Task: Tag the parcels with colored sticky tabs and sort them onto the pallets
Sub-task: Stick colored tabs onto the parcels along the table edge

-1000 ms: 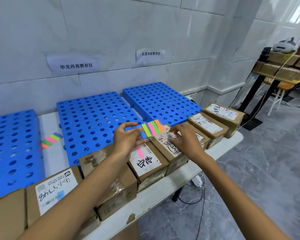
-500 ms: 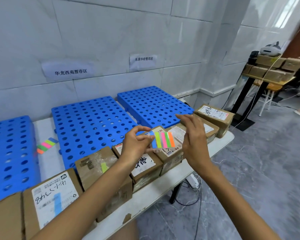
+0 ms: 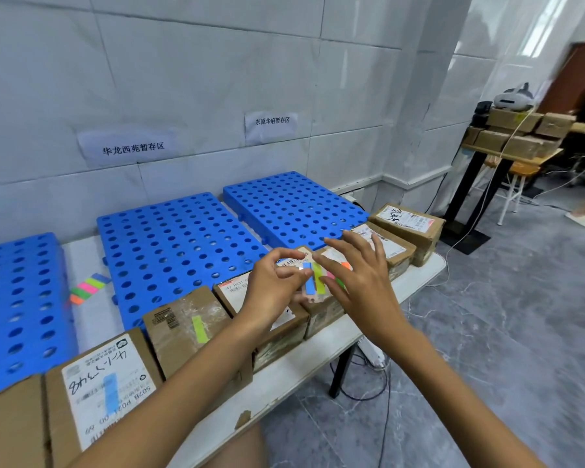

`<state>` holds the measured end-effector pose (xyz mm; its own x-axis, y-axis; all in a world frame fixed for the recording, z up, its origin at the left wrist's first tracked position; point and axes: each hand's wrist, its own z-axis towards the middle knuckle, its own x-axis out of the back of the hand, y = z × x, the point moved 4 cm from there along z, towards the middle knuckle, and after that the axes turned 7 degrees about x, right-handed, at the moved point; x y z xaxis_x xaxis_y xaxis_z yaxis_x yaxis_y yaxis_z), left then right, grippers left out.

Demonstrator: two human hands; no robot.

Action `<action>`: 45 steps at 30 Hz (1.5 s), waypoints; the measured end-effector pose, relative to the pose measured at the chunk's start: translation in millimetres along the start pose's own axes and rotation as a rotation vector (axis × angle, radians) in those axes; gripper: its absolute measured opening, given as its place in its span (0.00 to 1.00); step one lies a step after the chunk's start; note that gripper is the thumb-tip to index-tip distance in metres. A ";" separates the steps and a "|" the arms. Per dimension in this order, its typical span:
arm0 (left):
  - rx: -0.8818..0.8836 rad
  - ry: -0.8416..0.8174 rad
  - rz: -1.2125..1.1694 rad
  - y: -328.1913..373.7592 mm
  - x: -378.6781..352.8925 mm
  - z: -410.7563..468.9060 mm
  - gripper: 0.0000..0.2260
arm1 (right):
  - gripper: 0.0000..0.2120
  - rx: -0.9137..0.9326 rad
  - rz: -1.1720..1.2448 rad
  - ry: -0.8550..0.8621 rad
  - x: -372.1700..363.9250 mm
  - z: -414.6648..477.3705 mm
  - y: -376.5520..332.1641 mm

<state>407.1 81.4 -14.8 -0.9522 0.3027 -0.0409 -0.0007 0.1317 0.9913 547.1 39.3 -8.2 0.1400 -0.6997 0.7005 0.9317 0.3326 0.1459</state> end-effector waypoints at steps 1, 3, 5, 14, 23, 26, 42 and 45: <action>0.002 0.000 0.005 -0.3 -1.5 -0.5 0.10 | 0.14 -0.007 0.016 0.004 1.3 -0.8 0.6; 0.008 0.000 0.009 -0.3 -4.7 -1.3 0.10 | 0.12 -0.024 0.048 0.028 4.1 -2.2 2.0; 0.015 0.000 0.011 -0.5 -7.3 -1.2 0.10 | 0.11 -0.055 0.098 0.070 7.9 -3.0 3.3; 0.077 -0.019 -0.057 0.4 -19.1 -7.2 0.07 | 0.06 -0.223 0.303 0.114 15.8 -6.8 10.2; 0.110 -0.002 -0.125 4.2 -31.1 -0.7 0.05 | 0.06 -0.175 0.290 0.093 29.9 -13.1 4.9; 0.095 0.093 -0.141 3.8 -24.3 16.1 0.04 | 0.09 -0.179 0.412 0.014 37.7 -13.9 7.3; 0.059 0.147 -0.083 -3.9 -25.9 115.9 0.05 | 0.06 -0.587 0.305 -0.494 -98.6 3.6 125.3; 0.062 0.135 -0.084 -9.6 -28.4 120.5 0.03 | 0.04 -0.575 0.229 -0.365 -108.7 -7.1 130.7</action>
<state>471.0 185.3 -38.3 -0.9819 0.1594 -0.1024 -0.0676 0.2102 0.9753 656.1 154.3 -70.2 0.3259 -0.3629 0.8730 0.9354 -0.0102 -0.3535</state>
